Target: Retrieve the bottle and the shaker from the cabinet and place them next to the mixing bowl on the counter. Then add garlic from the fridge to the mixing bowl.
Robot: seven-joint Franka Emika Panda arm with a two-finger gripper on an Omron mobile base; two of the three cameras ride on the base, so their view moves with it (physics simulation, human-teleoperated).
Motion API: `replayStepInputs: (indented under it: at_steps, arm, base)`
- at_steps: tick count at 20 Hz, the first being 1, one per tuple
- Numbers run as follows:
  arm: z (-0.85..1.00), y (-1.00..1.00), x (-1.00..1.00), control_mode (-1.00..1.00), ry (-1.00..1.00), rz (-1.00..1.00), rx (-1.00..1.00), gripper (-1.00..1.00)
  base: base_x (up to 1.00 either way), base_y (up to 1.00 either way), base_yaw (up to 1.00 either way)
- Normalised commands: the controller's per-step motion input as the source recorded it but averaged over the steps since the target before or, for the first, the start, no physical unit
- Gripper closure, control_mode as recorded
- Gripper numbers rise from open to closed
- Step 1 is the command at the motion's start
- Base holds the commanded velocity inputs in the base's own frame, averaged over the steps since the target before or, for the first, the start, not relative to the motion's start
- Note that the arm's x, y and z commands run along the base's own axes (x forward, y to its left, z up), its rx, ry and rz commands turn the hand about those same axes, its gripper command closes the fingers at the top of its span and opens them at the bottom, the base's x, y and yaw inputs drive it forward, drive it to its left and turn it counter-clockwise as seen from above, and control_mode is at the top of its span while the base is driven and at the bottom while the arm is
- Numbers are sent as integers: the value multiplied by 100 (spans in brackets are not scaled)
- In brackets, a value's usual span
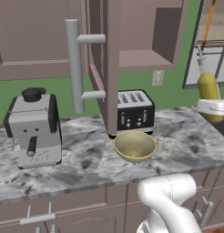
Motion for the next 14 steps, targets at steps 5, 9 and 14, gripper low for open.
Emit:
replayStepInputs:
  at_steps: [5,9,14]
  arm:
    - [17,-34,14,-100,7,2,13,100]
    - [3,-26,-10,-100,6,2,22,100]
    - [-9,1,-16,-100,12,21,7,100]
  base:
    - [0,0,0]
    - [0,0,0]
    - [0,0,0]
